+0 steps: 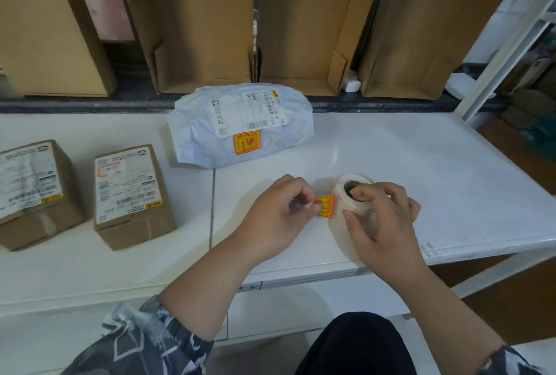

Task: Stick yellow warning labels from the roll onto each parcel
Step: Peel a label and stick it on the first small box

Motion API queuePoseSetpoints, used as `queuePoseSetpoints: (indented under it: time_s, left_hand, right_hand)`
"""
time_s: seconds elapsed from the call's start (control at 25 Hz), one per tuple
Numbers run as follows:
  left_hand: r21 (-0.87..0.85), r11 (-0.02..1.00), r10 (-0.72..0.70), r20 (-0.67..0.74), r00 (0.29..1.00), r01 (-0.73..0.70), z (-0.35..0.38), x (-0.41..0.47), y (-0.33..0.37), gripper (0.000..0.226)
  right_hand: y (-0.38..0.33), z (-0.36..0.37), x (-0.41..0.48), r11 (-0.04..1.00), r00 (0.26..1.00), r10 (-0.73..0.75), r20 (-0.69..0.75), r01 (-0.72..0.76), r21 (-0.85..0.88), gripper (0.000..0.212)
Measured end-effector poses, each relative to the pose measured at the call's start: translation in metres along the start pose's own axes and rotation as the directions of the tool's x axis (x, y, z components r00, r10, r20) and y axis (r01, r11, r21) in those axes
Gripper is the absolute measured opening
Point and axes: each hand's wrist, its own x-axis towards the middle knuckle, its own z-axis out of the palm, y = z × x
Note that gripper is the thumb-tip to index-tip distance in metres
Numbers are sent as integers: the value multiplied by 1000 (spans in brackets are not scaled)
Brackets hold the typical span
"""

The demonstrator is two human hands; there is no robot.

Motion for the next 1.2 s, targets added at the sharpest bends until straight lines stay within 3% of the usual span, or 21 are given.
queuePoseSetpoints:
  time_s: [0.2, 0.24, 0.32, 0.4, 0.56, 0.64, 0.76, 0.88, 0.92, 1.0, 1.04, 1.12, 1.2]
  left_hand:
    - [-176, 983, -86, -164, 983, 57, -16, -29, 4, 11]
    - [-179, 983, -85, -185, 979, 52, -22, -38, 5, 12]
    - [-144, 988, -89, -208, 974, 59, -36, -54, 6, 24]
    - [-54, 997, -73, -272, 960, 61, -55, -70, 7, 30]
    - [77, 987, -91, -445, 891, 139, -98, -87, 16, 23]
    - [61, 977, -152, -484, 862, 206, -114, -91, 19, 25]
    - [174, 945, -166, -471, 867, 275, -131, -96, 24, 28]
    - [273, 915, -129, -502, 855, 298, -140, -104, 30, 24]
    - [382, 864, -51, -582, 812, 328, -142, -106, 29, 20]
    - [599, 641, 117, -694, 710, 480, -143, -105, 18, 25]
    - [643, 524, 112, -702, 703, 559, -143, -104, 10, 35]
    - [693, 387, 42, -673, 739, 609, -142, -104, -8, 51]
    - [700, 375, -1, -655, 755, 608, -141, -109, -22, 52]
  right_hand:
    - [-40, -5, -5, 987, 965, -149, -214, 157, 22, 35]
    - [-62, 0, -4, 972, 965, -191, -179, 211, 100, 36]
    - [-101, 17, 2, 929, 965, -261, 30, 242, 279, 39]
    - [-128, 35, 15, 887, 947, -256, 193, 151, 436, 36]
    - [-157, 64, 43, 794, 951, -123, 284, -77, 603, 30]
    - [-171, 72, 50, 760, 933, -160, 322, -91, 643, 33]
    - [-179, 73, 56, 725, 880, -245, 407, -112, 680, 40]
    - [-179, 77, 61, 670, 896, -165, 412, -204, 713, 22]
    - [-180, 83, 60, 647, 910, -107, 402, -243, 723, 17]
    - [-186, 97, 56, 594, 919, 6, 395, -321, 738, 20]
    - [-189, 103, 54, 570, 916, 50, 398, -353, 742, 18]
    - [-193, 114, 49, 555, 912, 106, 398, -386, 737, 10]
    - [-196, 118, 47, 588, 913, 133, 386, -386, 711, 8]
